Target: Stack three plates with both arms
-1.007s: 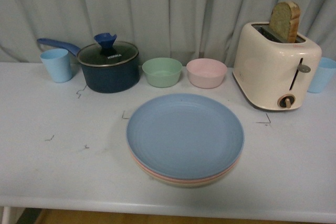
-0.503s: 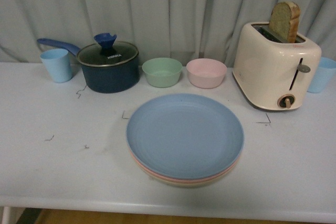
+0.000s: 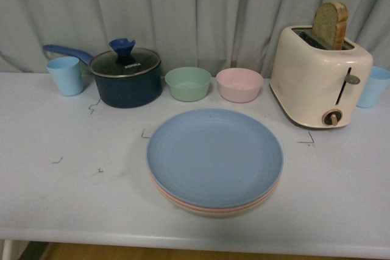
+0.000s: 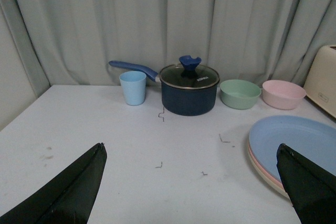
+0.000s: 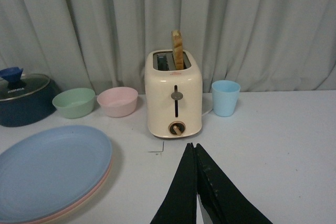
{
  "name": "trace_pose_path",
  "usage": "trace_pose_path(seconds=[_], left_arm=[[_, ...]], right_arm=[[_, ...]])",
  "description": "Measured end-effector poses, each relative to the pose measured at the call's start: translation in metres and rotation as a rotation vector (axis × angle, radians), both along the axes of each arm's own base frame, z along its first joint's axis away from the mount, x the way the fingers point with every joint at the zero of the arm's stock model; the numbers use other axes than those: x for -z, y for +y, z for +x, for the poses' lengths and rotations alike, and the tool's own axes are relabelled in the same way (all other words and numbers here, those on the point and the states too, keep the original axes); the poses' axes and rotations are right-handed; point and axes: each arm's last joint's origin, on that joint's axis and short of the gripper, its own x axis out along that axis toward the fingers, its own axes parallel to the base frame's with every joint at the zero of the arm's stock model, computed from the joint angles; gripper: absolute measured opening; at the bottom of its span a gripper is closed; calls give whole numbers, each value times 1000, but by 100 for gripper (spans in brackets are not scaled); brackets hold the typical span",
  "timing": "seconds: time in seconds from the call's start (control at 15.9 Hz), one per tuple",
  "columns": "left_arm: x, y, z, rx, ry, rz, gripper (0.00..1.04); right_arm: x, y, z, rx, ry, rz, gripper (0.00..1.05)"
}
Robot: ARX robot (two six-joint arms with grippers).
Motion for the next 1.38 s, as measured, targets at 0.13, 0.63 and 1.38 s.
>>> trace_pose_path(seconds=[0.13, 0.63, 1.38], left_arm=[[0, 0, 0, 0, 0, 0, 98], [0, 0, 0, 0, 0, 0, 98], [0, 0, 0, 0, 0, 0, 98]], right_arm=[[0, 0, -3, 0, 0, 0, 2], [4, 0, -18, -2, 15, 0, 2], [4, 0, -18, -2, 7, -1, 95]])
